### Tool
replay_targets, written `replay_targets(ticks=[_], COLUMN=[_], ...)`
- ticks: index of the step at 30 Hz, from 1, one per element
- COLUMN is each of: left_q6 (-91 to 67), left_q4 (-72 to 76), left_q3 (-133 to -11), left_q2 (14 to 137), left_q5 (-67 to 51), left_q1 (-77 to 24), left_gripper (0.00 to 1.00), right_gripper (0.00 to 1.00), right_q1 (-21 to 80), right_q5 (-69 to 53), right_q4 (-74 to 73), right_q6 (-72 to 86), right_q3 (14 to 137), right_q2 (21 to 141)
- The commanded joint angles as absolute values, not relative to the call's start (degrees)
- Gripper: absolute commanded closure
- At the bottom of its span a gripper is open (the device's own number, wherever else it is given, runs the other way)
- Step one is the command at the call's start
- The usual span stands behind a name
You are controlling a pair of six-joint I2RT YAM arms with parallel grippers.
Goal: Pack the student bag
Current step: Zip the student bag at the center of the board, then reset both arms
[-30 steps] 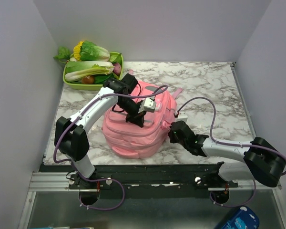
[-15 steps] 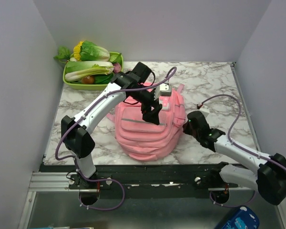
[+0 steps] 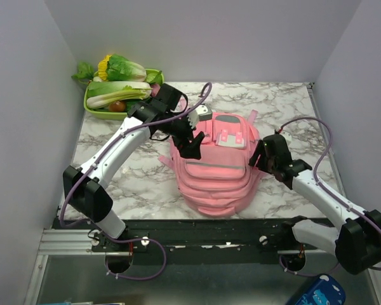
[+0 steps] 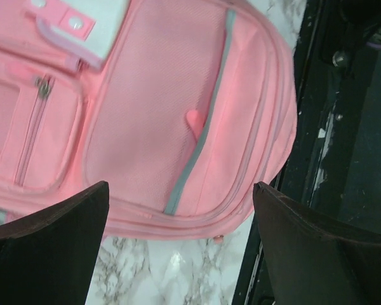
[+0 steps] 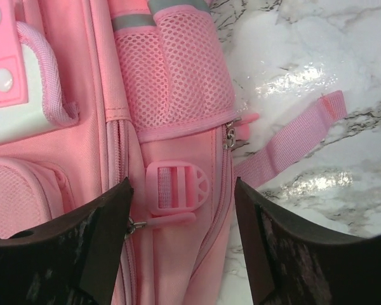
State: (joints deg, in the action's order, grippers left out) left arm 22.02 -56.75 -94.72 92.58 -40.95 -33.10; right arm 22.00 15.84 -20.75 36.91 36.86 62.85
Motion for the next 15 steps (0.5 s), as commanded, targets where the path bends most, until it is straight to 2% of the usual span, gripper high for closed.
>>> replay_targets(ticks=[1, 3, 9, 15], left_q6=[15.93, 14.16, 10.73, 9.49], left_q4=[-50.64, -48.08, -47.64, -46.68], left_q3=[-88.25, -86.31, -84.03, -82.19], left_q2=[86.14, 84.91, 85.16, 86.40], left_q5=[-35.08, -32.34, -39.97, -40.78], left_q1=[-28.92, -26.73, -18.39, -11.35], left_gripper=[0.01, 0.01, 0.01, 0.01], right_gripper=[0.25, 0.25, 0.25, 0.24], right_q1=[22.32, 22.41, 22.41, 22.41], right_q5=[7.75, 7.21, 5.36, 4.83], right_q4=[-24.00, -23.12, -20.30, -19.60], right_q6=[31.75, 30.33, 26.90, 26.28], right_q3=[40.08, 39.73, 39.11, 36.22], right_q2=[60.48, 57.49, 49.14, 44.04])
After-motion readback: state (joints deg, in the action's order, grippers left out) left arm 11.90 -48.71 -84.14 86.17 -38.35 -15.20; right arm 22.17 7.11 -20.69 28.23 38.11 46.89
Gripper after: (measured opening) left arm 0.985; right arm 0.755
